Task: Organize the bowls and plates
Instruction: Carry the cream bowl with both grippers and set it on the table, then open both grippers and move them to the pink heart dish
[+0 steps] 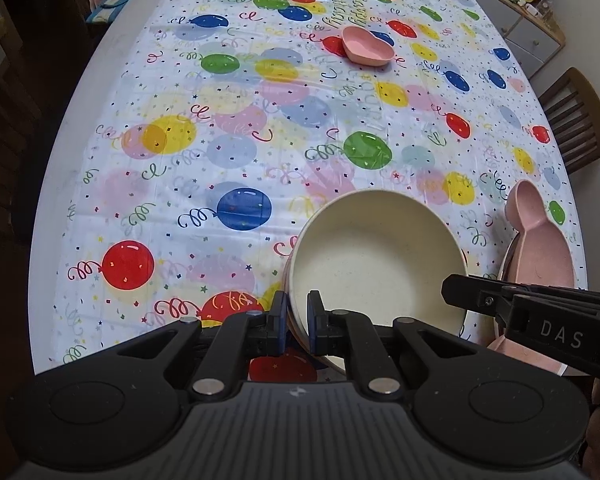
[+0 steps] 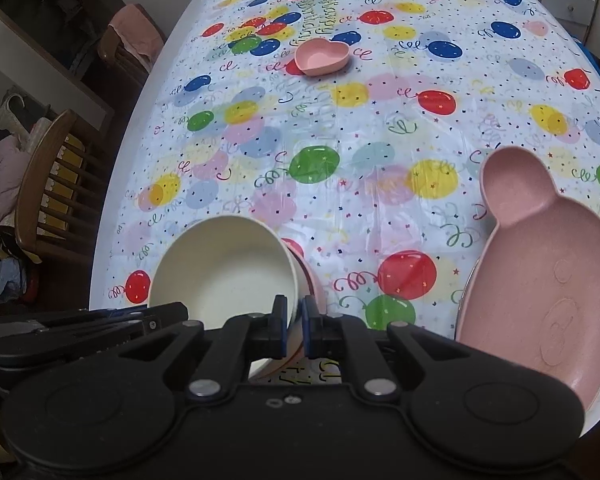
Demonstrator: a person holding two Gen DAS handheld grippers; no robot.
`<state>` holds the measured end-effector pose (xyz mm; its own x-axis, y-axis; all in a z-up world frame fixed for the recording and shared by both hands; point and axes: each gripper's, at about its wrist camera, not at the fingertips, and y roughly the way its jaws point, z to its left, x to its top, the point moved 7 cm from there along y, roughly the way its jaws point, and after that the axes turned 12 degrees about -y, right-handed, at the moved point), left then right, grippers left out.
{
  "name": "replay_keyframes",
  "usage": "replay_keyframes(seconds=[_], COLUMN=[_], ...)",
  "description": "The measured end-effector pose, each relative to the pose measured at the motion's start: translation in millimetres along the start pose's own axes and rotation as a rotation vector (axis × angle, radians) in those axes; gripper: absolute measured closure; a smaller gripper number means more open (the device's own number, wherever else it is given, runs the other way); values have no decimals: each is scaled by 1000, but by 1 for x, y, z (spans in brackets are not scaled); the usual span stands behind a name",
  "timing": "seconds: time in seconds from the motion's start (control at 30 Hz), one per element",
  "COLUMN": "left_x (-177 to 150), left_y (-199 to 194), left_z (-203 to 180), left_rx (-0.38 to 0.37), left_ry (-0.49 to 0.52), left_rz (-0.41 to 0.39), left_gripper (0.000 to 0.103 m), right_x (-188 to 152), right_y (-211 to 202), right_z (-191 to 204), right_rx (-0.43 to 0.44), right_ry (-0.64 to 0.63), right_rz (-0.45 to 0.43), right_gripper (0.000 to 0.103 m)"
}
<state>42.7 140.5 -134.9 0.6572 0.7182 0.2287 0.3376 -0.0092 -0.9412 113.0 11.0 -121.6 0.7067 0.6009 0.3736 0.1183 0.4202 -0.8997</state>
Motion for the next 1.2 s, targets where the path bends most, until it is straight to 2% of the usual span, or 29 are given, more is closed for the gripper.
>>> replay_keyframes(seconds=[0.17, 0.27, 0.33, 0.6, 0.8, 0.97, 1.17, 1.2], left_x=[0, 1, 2, 9, 28, 49, 80, 86], left_y=[2, 2, 0, -14, -28, -35, -43, -44], left_z=[-1, -1, -1, -4, -15, -28, -41, -42], left_rx=[-2, -4, -6, -21, -48, -62, -83, -83], left_ry=[9, 6, 4, 32, 36, 39, 33, 28], left_rz=[11, 16, 15, -8, -64, -109, -176, -191], left_gripper=[93, 93, 93, 93, 90, 88, 61, 50], right_x=[0, 1, 1, 7, 21, 40, 67, 71], right_y=[3, 4, 4, -6, -20, -29, -40, -42], right_z=[-2, -3, -3, -12, -17, -28, -38, -40], right_rx=[-1, 12, 18, 16, 22, 3, -13, -16], right_ry=[1, 11, 15, 20, 10, -4, -42, -44], right_rz=[7, 14, 22, 8, -28, -63, -119, -131], right_gripper=[97, 93, 84, 80, 71, 69, 64, 61])
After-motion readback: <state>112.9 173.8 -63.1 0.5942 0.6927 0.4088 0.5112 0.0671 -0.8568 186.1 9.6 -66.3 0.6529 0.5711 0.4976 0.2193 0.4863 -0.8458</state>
